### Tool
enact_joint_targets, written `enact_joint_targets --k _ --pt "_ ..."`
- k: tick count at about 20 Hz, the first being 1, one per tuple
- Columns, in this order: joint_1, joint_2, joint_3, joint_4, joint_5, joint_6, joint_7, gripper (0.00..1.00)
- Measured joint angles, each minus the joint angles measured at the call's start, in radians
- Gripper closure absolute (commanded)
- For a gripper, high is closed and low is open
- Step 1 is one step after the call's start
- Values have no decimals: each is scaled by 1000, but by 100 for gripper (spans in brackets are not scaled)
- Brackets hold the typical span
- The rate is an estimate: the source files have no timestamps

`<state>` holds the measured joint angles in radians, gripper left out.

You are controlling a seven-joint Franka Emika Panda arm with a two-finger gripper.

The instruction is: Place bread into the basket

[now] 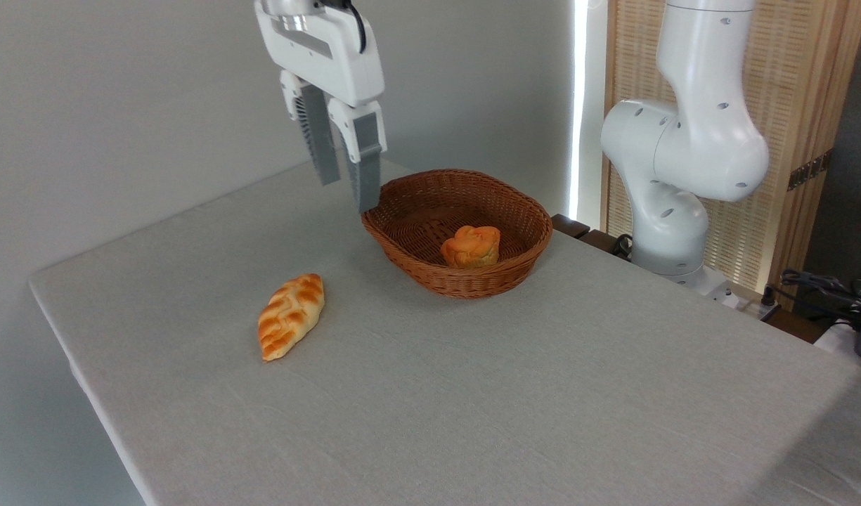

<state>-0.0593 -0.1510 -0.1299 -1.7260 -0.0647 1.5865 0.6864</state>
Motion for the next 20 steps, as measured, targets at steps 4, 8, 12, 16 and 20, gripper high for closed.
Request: enact_joint_targets --k 4,8,12,16,20 --pt "17 52 1 65 0 -1 0 0" --pt "-54 72 98 72 0 0 0 0" --pt "-92 90 145 81 0 0 0 0" --pt "-94 107 146 90 0 0 0 0" --pt "-92 118 147 90 1 0 0 0"
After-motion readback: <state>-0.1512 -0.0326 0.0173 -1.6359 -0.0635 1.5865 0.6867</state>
